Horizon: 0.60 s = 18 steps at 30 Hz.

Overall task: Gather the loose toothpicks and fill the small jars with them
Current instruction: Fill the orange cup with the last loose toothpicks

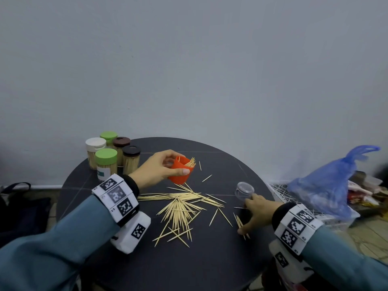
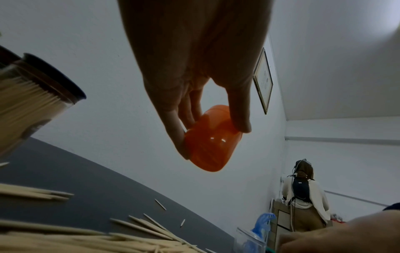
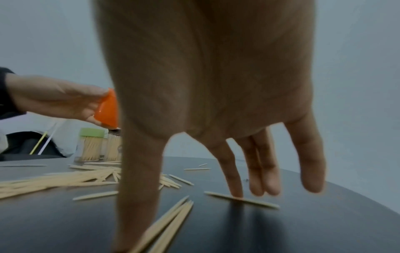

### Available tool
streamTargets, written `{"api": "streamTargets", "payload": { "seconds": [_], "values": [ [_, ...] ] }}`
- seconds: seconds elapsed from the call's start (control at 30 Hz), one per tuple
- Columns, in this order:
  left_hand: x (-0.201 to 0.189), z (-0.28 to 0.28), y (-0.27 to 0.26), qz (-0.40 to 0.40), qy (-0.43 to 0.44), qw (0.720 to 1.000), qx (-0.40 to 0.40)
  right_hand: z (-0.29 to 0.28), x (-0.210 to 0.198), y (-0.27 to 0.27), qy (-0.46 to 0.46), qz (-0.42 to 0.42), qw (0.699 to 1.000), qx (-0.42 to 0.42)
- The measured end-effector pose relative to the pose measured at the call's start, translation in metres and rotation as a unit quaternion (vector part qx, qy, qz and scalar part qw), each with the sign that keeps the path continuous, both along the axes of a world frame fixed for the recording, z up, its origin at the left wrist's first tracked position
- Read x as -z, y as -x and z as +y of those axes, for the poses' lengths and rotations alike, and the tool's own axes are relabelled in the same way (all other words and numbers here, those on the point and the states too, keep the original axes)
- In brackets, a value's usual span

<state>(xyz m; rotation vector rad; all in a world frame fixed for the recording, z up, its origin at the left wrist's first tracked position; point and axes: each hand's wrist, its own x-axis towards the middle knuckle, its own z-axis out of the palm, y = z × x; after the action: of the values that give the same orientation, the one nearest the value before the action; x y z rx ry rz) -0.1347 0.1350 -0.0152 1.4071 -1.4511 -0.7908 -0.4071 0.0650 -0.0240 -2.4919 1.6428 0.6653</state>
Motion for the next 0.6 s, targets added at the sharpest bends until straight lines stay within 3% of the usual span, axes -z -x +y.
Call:
{"api": "streamTargets", "payload": {
  "seconds": [0.43,0.6],
  "values": [
    [0.0,0.001,0.002,-0.02,-0.011,1.0,-0.001,-0.001,0.002,-0.011,0.004,-0.093,0.994,-0.064],
    [0.0,0.002,0.001,-0.015,-0.012,1.0,0.001,0.001,0.0,-0.031,0.019,-0.091,0.99,-0.109]
  ]
}}
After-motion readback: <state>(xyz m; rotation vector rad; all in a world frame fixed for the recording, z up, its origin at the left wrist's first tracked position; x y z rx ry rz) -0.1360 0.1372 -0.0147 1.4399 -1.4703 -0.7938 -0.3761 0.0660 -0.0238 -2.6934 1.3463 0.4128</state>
